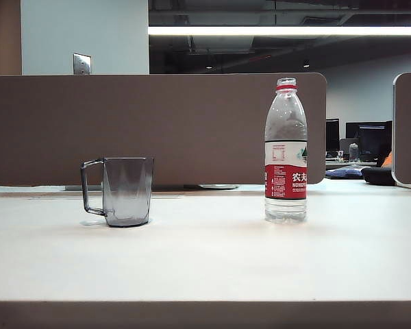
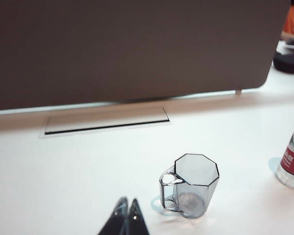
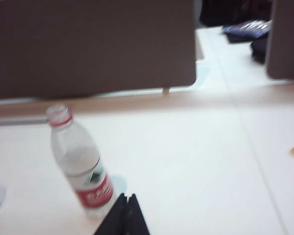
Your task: Pick up the mineral water bottle on the table and pour water into the mug until it's half full.
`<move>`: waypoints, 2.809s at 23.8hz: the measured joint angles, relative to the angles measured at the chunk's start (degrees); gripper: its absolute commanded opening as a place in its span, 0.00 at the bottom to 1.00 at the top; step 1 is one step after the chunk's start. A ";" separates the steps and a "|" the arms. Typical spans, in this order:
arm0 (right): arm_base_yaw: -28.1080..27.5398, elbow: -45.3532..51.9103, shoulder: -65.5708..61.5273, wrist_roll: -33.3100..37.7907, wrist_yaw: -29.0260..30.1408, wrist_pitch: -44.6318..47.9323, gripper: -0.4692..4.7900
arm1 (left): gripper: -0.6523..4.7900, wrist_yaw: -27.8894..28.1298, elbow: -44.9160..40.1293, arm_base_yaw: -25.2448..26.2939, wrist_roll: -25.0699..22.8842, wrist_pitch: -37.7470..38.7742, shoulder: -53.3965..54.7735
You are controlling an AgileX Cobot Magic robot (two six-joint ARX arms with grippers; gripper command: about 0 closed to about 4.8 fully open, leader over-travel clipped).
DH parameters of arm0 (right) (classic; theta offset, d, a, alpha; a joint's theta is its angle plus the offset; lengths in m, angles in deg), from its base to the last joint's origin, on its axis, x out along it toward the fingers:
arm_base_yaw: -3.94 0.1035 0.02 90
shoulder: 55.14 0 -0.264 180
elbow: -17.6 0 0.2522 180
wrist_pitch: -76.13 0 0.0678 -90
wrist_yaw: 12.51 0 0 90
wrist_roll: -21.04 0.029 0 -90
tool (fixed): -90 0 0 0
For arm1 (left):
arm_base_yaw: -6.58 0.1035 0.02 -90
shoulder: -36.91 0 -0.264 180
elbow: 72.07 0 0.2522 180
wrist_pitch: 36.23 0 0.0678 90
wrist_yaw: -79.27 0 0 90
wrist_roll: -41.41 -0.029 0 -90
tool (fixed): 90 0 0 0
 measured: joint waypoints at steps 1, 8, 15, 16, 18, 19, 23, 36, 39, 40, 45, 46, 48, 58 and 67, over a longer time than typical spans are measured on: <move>0.33 -0.70 -1.86 0.00 0.81 -0.44 0.08 | 0.11 -0.04 1.03 0.00 -0.04 0.50 1.05; 4.13 -3.13 -14.25 -2.16 7.26 1.18 0.11 | 0.11 -1.42 6.45 -2.34 -3.76 3.91 5.86; 4.11 -3.13 -22.51 -2.38 13.38 8.81 0.96 | 0.11 -1.62 6.45 -3.43 -4.26 4.70 5.99; 4.13 -3.13 -23.56 -2.54 13.49 9.33 1.00 | 0.11 -1.79 6.45 -3.43 -4.26 4.61 5.99; 4.13 -3.13 -26.18 -3.61 13.55 10.58 1.00 | 0.11 -2.38 6.45 -3.43 -4.26 4.46 5.99; 4.13 -3.13 -27.74 -3.93 13.57 11.30 1.00 | 0.11 -2.58 6.45 -3.45 -4.26 4.46 5.99; 5.33 -3.06 -36.83 -4.70 16.98 19.93 1.00 | 0.11 -2.80 6.47 -3.82 -4.26 3.32 6.01; 7.65 -3.04 -51.10 -8.44 16.31 36.76 1.00 | 0.11 -2.86 6.47 -3.82 -4.26 2.32 6.03; 7.65 -3.06 -51.65 -8.41 16.22 37.27 1.00 | 0.11 -2.86 6.47 -3.82 -4.26 2.32 6.01; 7.65 -3.06 -51.89 -8.41 16.28 37.42 1.00 | 0.11 -2.86 6.47 -3.82 -4.26 2.29 6.01; 7.63 -3.04 -54.23 -8.41 16.28 37.77 1.00 | 0.11 -2.86 6.47 -3.82 -4.26 2.32 6.03; 7.65 -3.04 -55.06 -8.44 16.33 39.60 1.00 | 0.11 -2.86 6.47 -3.82 -4.26 2.32 6.03; 7.65 -3.04 -55.95 -8.41 16.33 42.51 1.00 | 0.11 -2.86 6.47 -3.85 -4.26 2.32 6.03; 8.44 -3.08 -60.81 -8.37 17.75 50.66 1.00 | 0.11 -2.86 6.47 -3.82 -4.26 2.32 6.03; 8.46 -6.40 -67.60 -6.54 17.64 54.64 1.00 | 0.11 -2.86 6.47 -3.82 -4.26 2.34 6.03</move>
